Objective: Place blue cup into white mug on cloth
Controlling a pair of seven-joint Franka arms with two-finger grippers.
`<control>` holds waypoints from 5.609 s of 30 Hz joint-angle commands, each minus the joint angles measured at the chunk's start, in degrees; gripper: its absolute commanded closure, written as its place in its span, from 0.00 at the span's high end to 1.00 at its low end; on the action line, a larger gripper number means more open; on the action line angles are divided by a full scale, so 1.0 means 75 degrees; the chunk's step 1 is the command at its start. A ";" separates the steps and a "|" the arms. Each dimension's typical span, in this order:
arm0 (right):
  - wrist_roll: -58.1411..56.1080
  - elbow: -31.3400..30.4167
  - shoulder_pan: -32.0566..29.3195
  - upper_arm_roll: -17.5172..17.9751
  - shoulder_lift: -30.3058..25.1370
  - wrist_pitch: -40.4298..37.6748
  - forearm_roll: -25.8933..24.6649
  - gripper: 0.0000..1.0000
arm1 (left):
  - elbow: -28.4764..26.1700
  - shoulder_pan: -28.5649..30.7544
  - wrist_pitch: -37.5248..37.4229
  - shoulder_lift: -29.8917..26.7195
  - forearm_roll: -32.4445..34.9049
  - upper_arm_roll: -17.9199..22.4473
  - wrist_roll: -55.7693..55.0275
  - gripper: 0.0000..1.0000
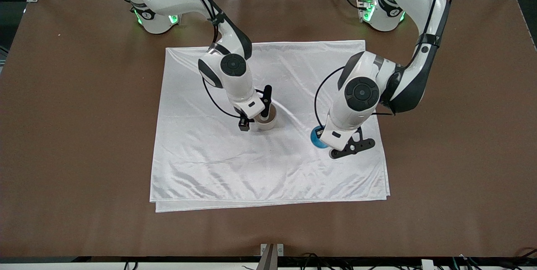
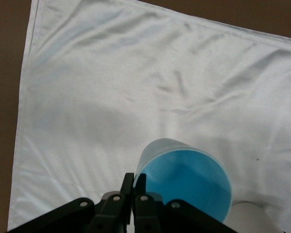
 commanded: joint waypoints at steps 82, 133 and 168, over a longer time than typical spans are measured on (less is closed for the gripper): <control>0.2648 0.2721 -0.5534 0.0013 -0.3810 -0.6945 0.0580 1.00 | 0.0269 -0.2472 0.1136 0.0969 -0.0193 -0.0006 -0.2334 0.00; 0.5754 0.1538 -0.6062 0.0036 -0.4525 -0.6536 0.1577 1.00 | 0.0246 -0.2542 0.1311 0.1216 -0.0204 0.0006 -0.2310 1.00; 0.5743 0.1081 -0.5956 0.0106 -0.4712 -0.6114 0.1565 1.00 | 0.0234 0.0175 0.0327 -0.0413 -0.0099 0.0111 0.0840 1.00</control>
